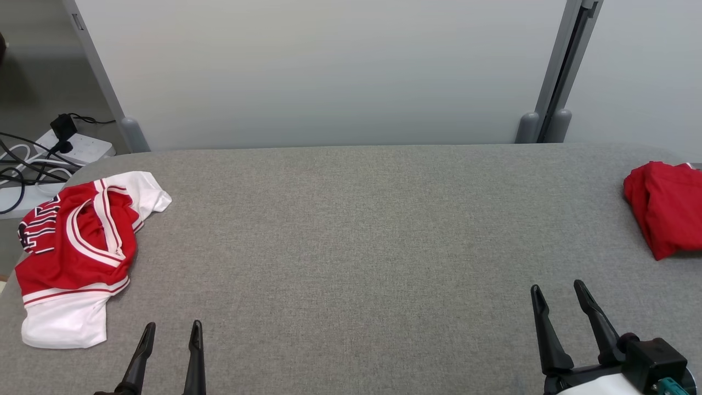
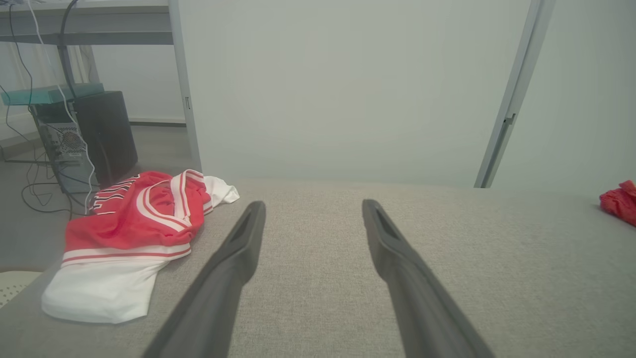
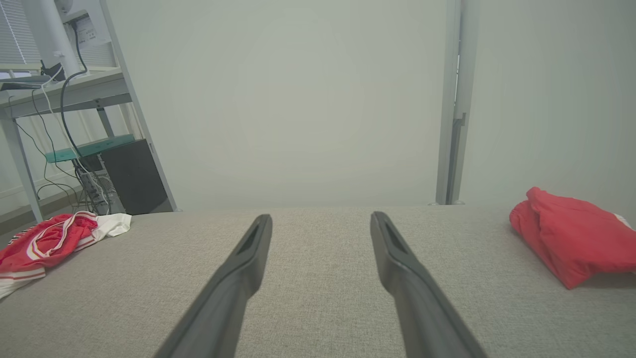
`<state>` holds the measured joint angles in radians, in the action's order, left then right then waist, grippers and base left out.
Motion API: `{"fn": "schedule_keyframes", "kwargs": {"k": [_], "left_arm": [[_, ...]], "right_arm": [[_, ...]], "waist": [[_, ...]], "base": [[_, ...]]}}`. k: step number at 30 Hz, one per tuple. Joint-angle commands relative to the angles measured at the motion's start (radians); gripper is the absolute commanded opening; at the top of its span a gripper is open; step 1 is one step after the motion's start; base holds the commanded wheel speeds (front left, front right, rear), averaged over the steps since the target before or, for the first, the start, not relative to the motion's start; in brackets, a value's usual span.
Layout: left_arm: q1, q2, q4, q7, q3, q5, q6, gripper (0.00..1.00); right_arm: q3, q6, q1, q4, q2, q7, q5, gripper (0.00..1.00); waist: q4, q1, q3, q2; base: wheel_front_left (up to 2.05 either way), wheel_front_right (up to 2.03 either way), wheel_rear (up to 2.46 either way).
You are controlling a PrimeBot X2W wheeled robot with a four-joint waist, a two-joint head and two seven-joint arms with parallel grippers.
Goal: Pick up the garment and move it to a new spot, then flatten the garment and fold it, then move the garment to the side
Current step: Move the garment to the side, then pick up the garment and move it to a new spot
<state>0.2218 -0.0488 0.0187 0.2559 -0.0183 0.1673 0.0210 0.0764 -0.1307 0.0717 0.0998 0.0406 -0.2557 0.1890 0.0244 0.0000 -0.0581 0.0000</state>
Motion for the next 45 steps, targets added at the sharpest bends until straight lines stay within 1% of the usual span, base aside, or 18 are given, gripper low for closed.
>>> {"fn": "schedule_keyframes", "kwargs": {"k": [1,20,34,39,45], "left_arm": [[-0.049,-0.001,-0.016,0.006,-0.032,0.004,0.007,1.00],[-0.066,-0.001,0.015,0.006,-0.037,0.007,0.021,1.00],[-0.078,-0.001,0.023,0.006,-0.046,0.010,0.030,1.00],[-0.085,-0.001,0.016,0.006,-0.046,0.004,0.024,1.00],[-0.081,-0.001,0.004,0.006,-0.049,0.003,0.020,1.00]], "right_arm": [[0.027,0.000,-0.023,-0.027,0.010,-0.006,0.011,1.00],[0.038,0.000,-0.025,-0.015,0.010,-0.006,0.017,1.00],[0.044,0.000,-0.025,-0.017,0.010,-0.006,0.018,1.00],[0.049,0.000,-0.028,-0.022,0.010,-0.006,0.012,1.00],[0.061,0.000,-0.022,-0.025,0.010,-0.006,0.015,1.00]], "waist": [[0.001,0.0000,-0.001,0.0000],[-0.007,0.0000,-0.002,0.0000],[0.009,0.0000,0.003,0.0000],[0.041,0.0000,0.009,0.0000],[0.106,0.0000,0.008,0.0000]], "base": [[0.00,0.00,0.00],[0.00,0.00,0.00],[0.00,0.00,0.00],[0.00,0.00,0.00],[0.00,0.00,0.00]]}}
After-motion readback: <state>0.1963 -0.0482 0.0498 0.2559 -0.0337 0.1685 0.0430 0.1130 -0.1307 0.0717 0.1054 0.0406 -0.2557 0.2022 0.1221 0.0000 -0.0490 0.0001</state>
